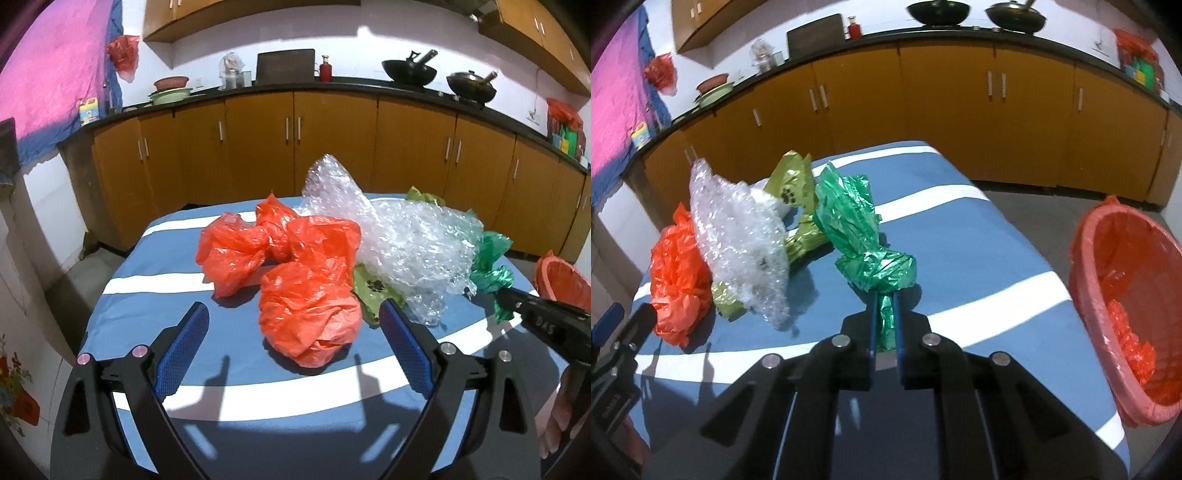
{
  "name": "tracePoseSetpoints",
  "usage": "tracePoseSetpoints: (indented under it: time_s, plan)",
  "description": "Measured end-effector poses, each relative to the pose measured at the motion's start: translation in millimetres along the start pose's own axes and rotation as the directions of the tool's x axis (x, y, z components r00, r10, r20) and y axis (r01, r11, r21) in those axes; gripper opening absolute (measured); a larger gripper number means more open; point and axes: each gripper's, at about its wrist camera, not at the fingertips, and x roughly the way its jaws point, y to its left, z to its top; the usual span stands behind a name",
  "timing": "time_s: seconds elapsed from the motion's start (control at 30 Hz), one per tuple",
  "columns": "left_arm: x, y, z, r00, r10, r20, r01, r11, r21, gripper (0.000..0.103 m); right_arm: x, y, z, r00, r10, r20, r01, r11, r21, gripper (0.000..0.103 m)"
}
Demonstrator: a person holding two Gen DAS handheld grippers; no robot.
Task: Collect trash
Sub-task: 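Grasp the green bag with the right tool while the left tool grasps a red bag, then carry the green and red bags over the wastebasket and open both tools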
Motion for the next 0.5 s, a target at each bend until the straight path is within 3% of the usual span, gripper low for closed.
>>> tracePoseSetpoints:
  time_s: [0.17, 0.23, 0.3, 0.5]
  plan:
    - [10, 0, 3, 1.0, 0.001, -0.031, -0.001, 1.0, -0.02, 0.088, -4, -10, -1, 1.0, 0.0, -0.006, 0.001, 1.0, 0.012, 0.01]
    - [17, 1, 4, 0.998, -0.013, -0.058, 0.01, 0.999, -0.037, 0.074, -5, -13, -2, 1.0, -0.001, -0.007, 0.001, 1.0, 0.015, 0.01]
    - [25, 3, 3, 0.994, -0.04, -0.1, 0.035, 0.998, -0.053, 0.046, -8, -16, -3, 1.0, -0.002, -0.008, 0.002, 1.0, 0.021, 0.01]
    - [22, 12, 1, 0.991, -0.076, -0.106, 0.066, 0.993, -0.095, 0.019, -16, -25, -4, 1.0, -0.002, -0.002, 0.002, 0.999, 0.034, 0.01]
